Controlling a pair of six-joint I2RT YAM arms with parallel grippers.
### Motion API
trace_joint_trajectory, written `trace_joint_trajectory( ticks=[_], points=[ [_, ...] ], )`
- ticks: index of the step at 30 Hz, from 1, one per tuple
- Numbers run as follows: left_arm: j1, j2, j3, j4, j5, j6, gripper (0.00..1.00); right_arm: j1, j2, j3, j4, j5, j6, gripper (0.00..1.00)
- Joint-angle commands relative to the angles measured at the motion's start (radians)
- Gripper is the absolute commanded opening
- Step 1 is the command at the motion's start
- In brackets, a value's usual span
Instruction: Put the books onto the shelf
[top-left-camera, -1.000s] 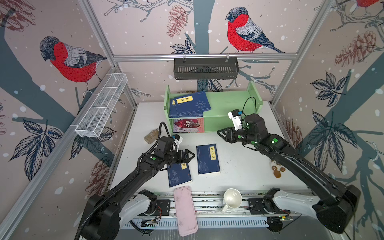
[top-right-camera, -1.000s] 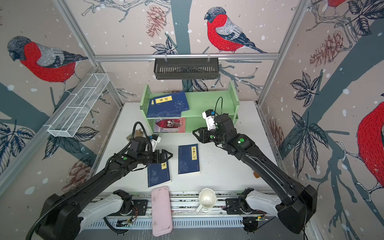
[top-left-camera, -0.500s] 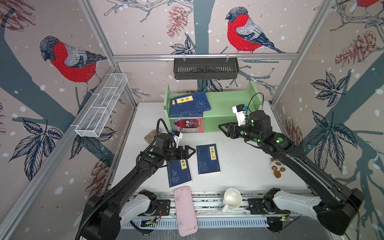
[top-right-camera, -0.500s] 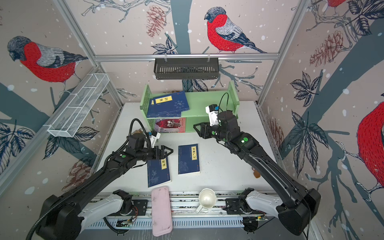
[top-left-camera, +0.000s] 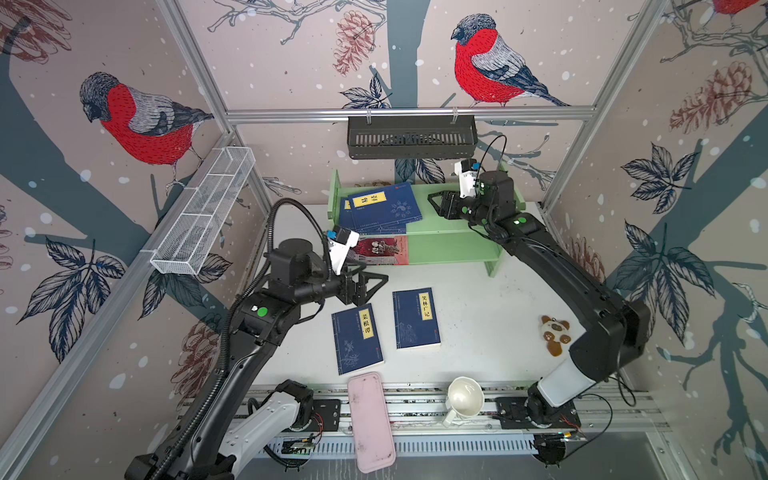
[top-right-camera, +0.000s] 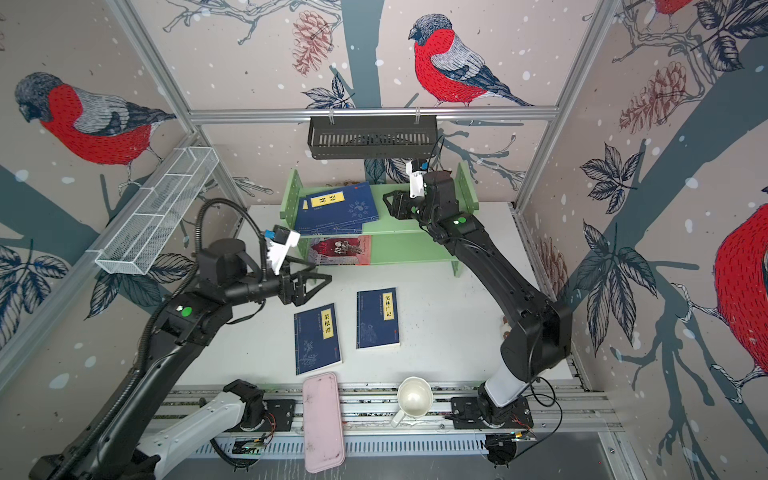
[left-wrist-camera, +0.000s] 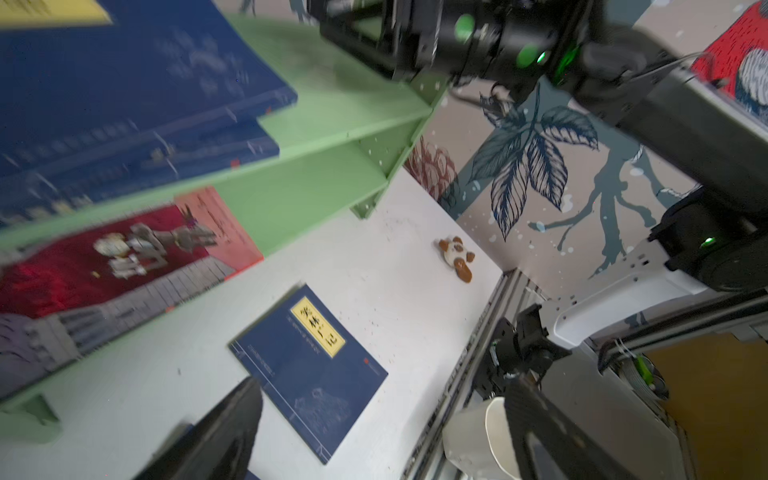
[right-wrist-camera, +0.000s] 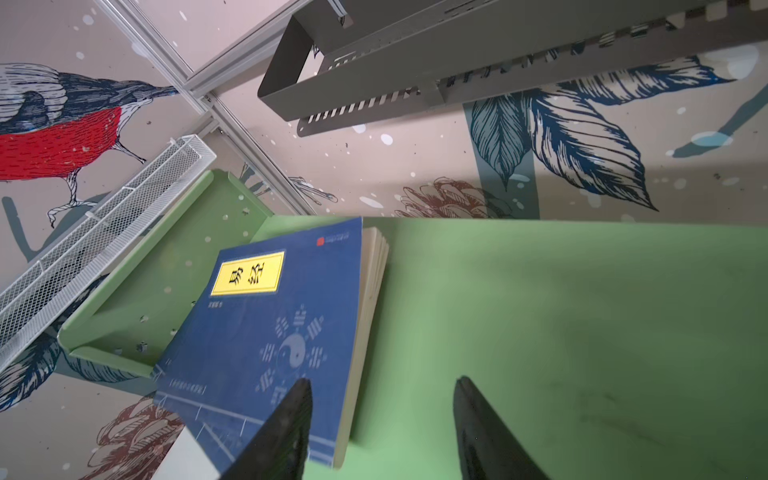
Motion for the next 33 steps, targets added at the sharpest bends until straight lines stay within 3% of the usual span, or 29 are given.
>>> trace_joint_trajectory(
  ticks=[1,3,8,12,21,33],
  points=[
    [0.055,0.046,0.138,-0.044,-0.272,0.04,0.93,0.002,0.071,0.074,0.032,-0.091,-0.02,0.56],
    [0.067,0.071,0.195,-0.024,-0.366,0.058,0.94,0.005,0.119,0.117,0.016,-0.12,-0.02,0.56],
    [0.093,0.142,0.319,0.0,-0.451,0.05,0.97,0.018,0.194,0.191,-0.027,-0.146,-0.031,0.56],
    [0.16,0.194,0.327,0.07,-0.506,-0.008,0.97,0.025,0.237,0.23,-0.052,-0.166,-0.043,0.56],
    [0.314,0.289,0.297,0.209,-0.404,-0.161,0.97,0.045,0.278,0.295,-0.115,-0.167,-0.089,0.49],
    [0.357,0.364,0.275,0.297,-0.359,-0.205,0.97,0.063,0.306,0.339,-0.154,-0.177,-0.113,0.37]
  ],
)
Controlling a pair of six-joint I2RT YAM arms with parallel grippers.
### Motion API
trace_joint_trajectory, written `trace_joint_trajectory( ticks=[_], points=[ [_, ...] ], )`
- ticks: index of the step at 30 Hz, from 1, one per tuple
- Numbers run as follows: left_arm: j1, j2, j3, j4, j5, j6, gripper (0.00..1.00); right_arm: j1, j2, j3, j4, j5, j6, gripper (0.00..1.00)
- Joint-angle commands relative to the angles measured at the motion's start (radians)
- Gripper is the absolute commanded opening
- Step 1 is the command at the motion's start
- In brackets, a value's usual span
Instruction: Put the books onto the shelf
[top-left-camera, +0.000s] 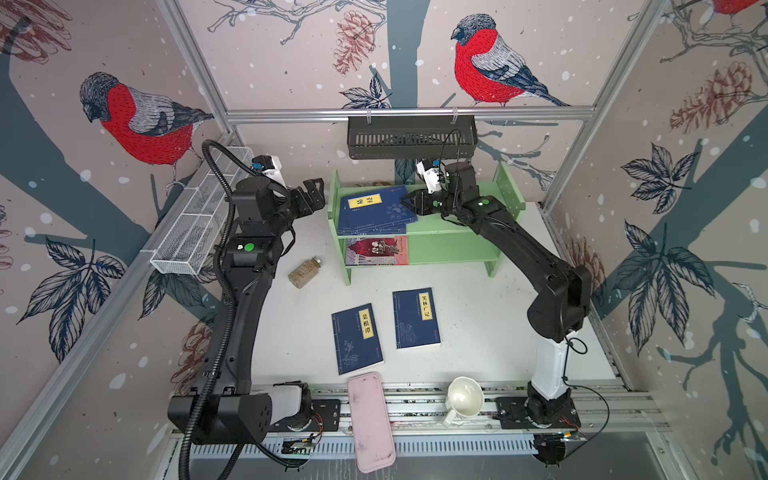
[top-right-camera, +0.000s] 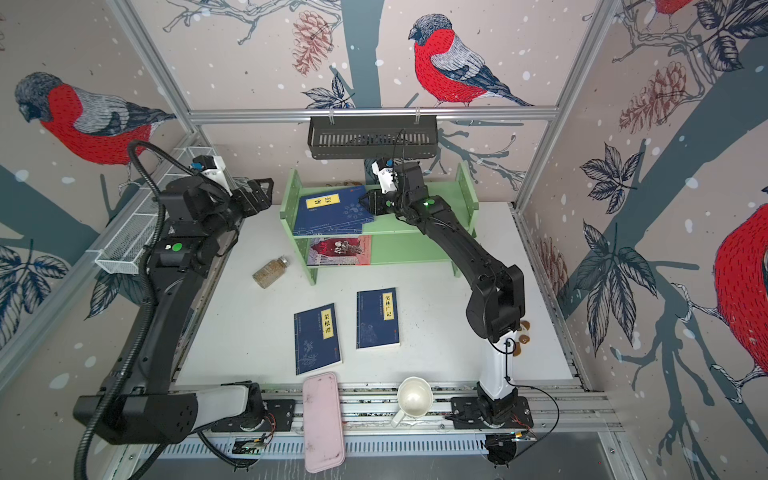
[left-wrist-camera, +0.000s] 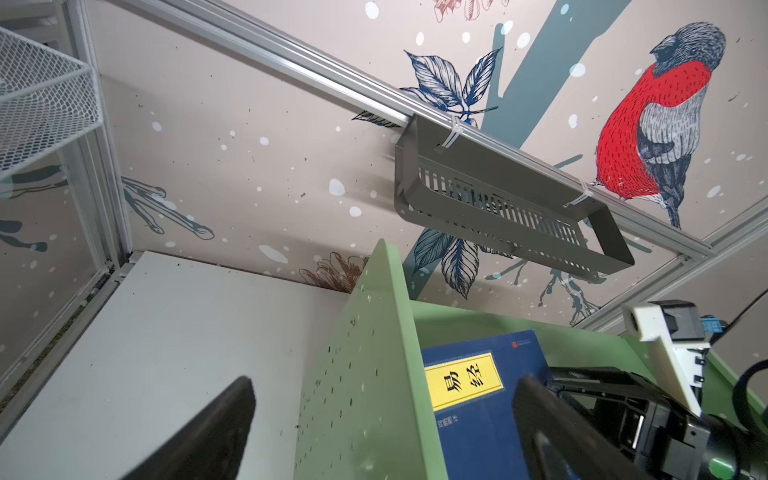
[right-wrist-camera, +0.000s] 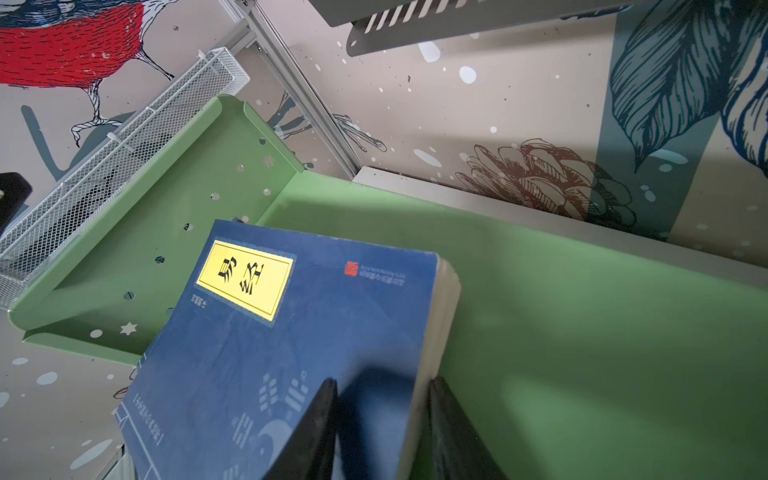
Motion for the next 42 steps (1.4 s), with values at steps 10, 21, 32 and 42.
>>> trace_joint_trajectory(
  ticks=[10,21,32,42],
  points=[
    [0.003,0.006,-0.038,0.106,0.009,-0.02,0.97,0.03,-0.016,-0.01,-0.016,0.009,-0.002,0.38],
    [0.004,0.007,-0.053,0.118,0.01,-0.025,0.97,0.045,-0.042,-0.029,-0.007,0.0,0.009,0.39],
    [0.004,0.001,-0.063,0.121,-0.002,-0.017,0.97,0.062,-0.07,-0.033,-0.013,0.004,0.01,0.39],
    [0.003,0.006,-0.062,0.128,-0.008,0.004,0.97,0.07,-0.089,-0.045,-0.036,-0.012,0.005,0.39]
  ],
)
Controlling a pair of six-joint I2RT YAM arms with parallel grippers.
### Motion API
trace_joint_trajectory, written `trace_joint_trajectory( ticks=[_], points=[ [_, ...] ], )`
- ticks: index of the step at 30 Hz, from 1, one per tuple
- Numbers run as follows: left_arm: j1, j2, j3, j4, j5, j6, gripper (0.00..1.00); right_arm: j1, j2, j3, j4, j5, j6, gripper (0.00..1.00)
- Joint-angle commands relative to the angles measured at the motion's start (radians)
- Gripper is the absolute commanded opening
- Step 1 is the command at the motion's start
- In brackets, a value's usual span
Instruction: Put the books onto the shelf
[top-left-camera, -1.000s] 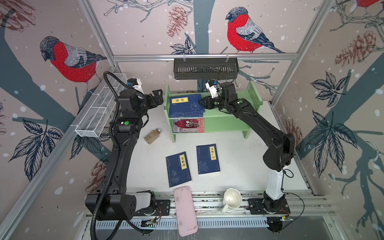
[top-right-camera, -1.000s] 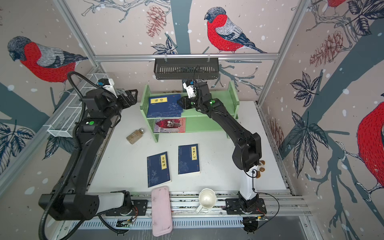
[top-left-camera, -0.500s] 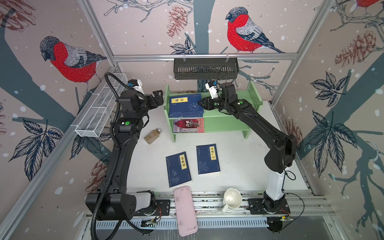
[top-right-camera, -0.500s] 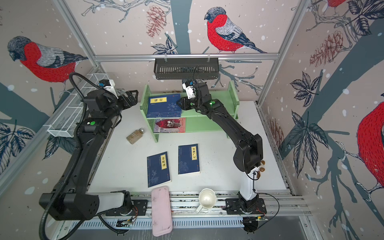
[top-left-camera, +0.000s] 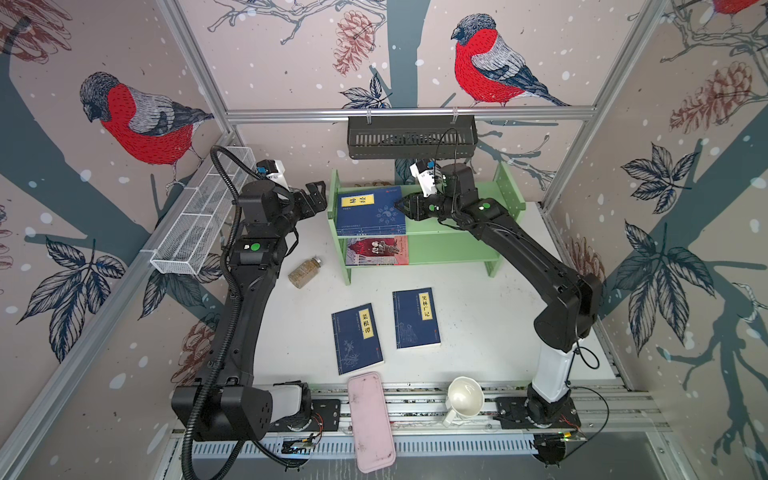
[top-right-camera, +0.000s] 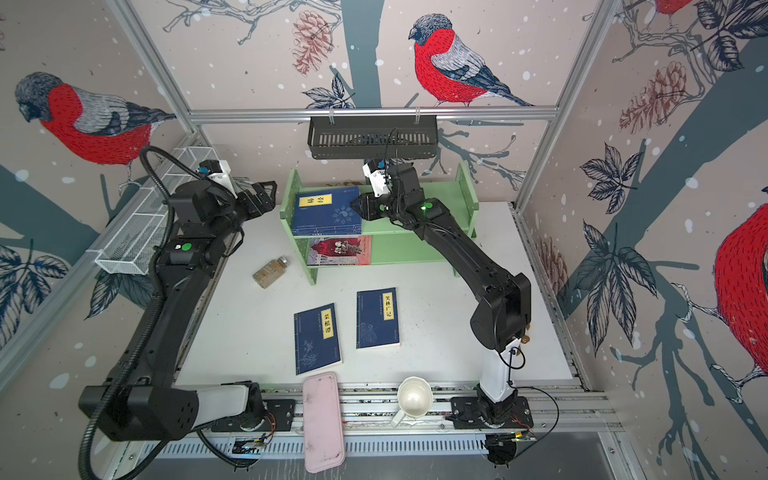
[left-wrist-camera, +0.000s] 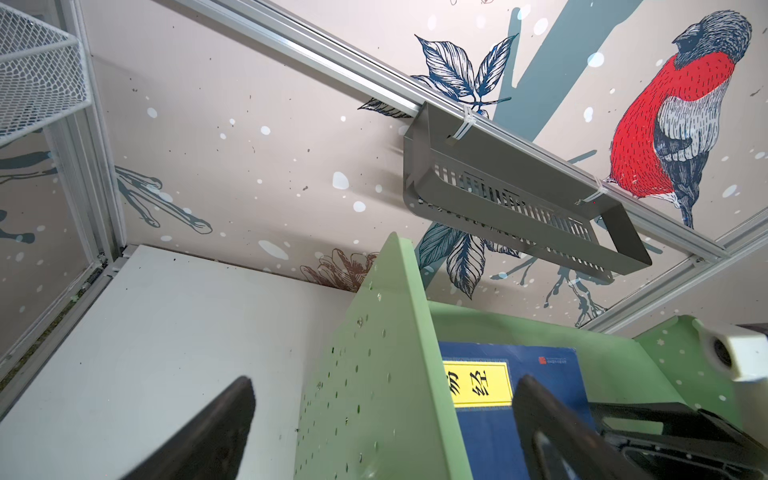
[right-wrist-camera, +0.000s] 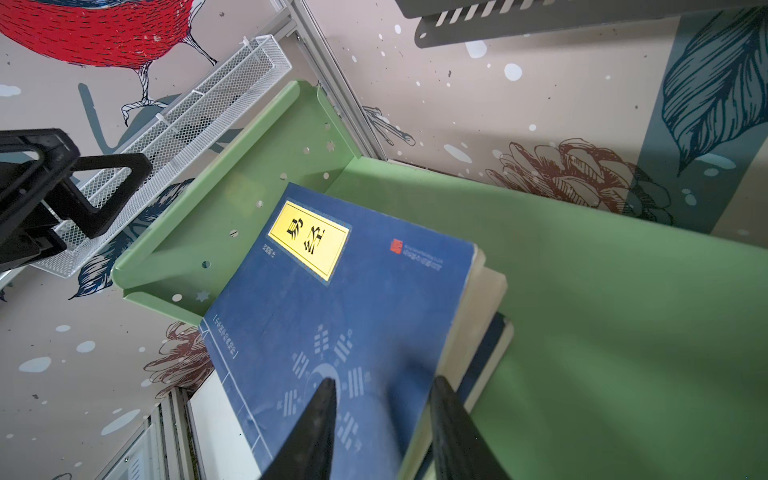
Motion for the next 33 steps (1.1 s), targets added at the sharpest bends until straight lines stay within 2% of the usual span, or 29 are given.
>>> trace_joint_trajectory(
  ticks=[1,17,22,28,33],
  points=[
    [0.003,0.0,0.003,0.055,-0.006,0.004,0.97,0.009,-0.01,-0.007,-0.005,-0.034,0.001,0.39],
    [0.003,0.006,0.003,0.069,-0.009,0.024,0.97,0.015,-0.042,-0.019,-0.023,-0.016,0.0,0.41],
    [0.003,0.012,0.005,0.073,-0.011,0.032,0.96,0.013,-0.053,-0.013,-0.026,0.049,-0.012,0.49],
    [0.005,0.036,0.024,0.064,-0.005,0.062,0.97,0.013,-0.14,-0.074,0.009,0.103,-0.042,0.52],
    [0.004,0.037,0.02,0.073,0.021,0.075,0.97,0.052,-0.26,-0.209,0.005,0.108,-0.115,0.51]
  ],
)
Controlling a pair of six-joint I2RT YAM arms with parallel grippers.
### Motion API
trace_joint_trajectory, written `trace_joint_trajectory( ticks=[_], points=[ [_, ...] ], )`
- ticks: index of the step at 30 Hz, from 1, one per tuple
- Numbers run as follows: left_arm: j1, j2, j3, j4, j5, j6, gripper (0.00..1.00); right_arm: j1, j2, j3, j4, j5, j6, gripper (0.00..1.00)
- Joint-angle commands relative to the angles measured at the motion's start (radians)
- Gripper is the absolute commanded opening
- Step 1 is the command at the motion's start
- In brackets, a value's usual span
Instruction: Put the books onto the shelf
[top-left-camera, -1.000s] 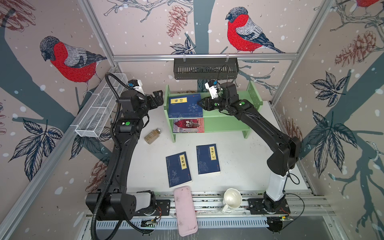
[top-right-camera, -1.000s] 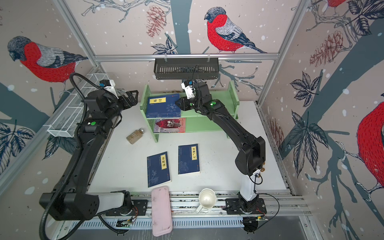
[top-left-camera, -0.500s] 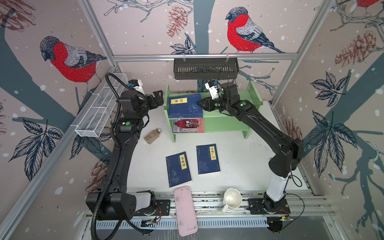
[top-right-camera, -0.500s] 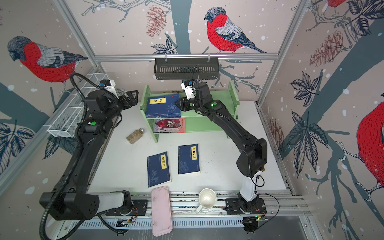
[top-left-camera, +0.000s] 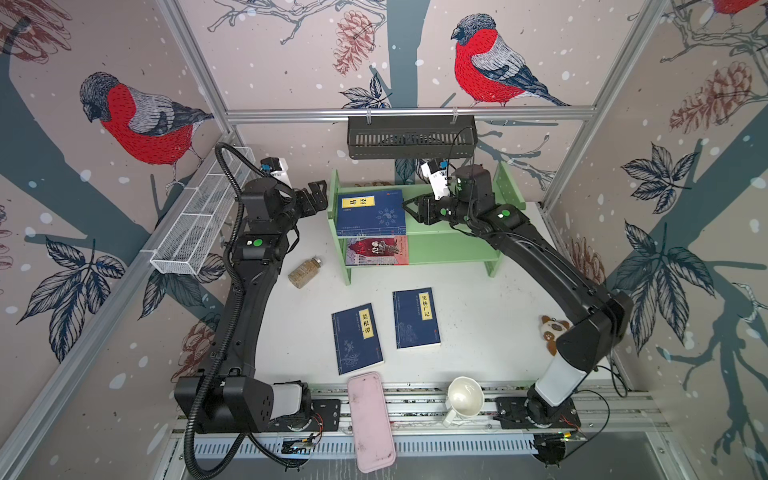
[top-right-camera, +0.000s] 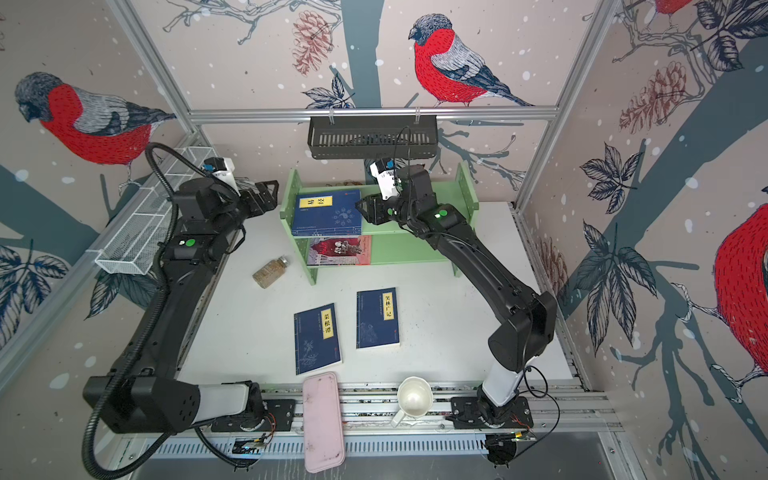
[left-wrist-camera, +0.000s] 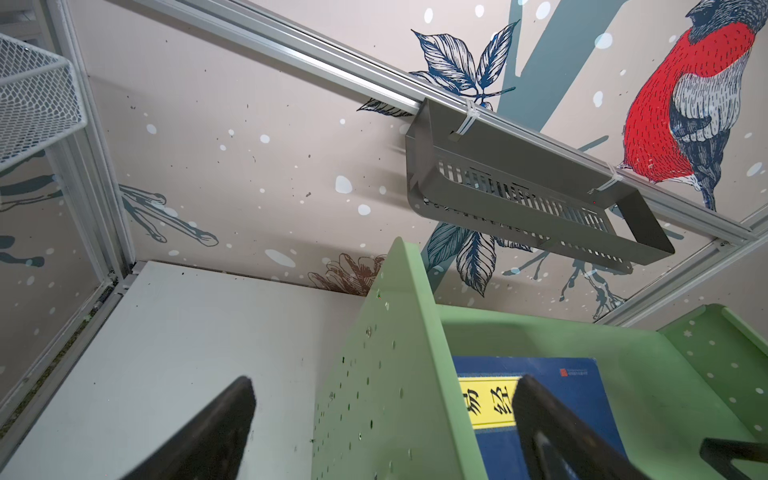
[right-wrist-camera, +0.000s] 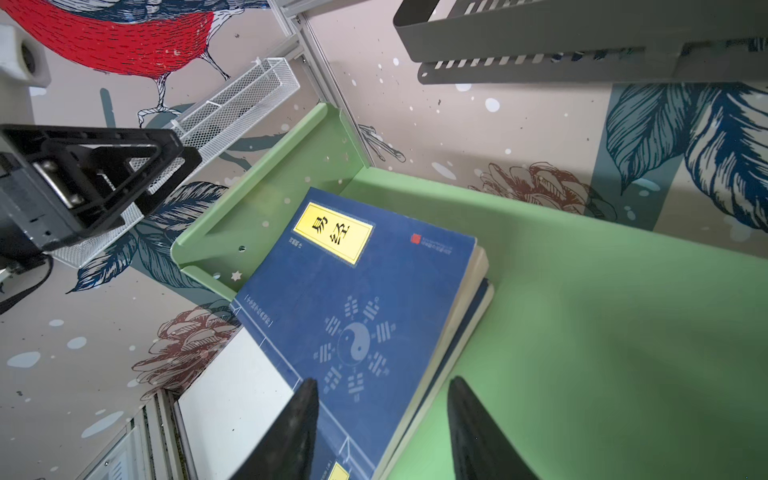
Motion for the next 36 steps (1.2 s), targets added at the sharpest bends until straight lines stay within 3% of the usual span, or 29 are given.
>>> trace_joint_trajectory(
  ticks=[1,9,21,36],
  points=[
    [0.004,0.0,0.006,0.056,0.026,0.025,0.97,0.037,-0.073,-0.085,0.018,0.04,-0.081,0.51],
    [0.004,-0.017,-0.01,0.062,0.081,0.029,0.96,0.123,-0.195,-0.295,0.095,0.197,-0.145,0.56],
    [0.004,-0.038,-0.041,0.062,0.085,0.016,0.97,0.17,-0.106,-0.231,0.053,0.372,-0.221,0.57],
    [0.003,-0.051,-0.062,0.066,0.078,0.02,0.97,0.181,-0.034,-0.177,0.001,0.43,-0.267,0.55]
  ],
)
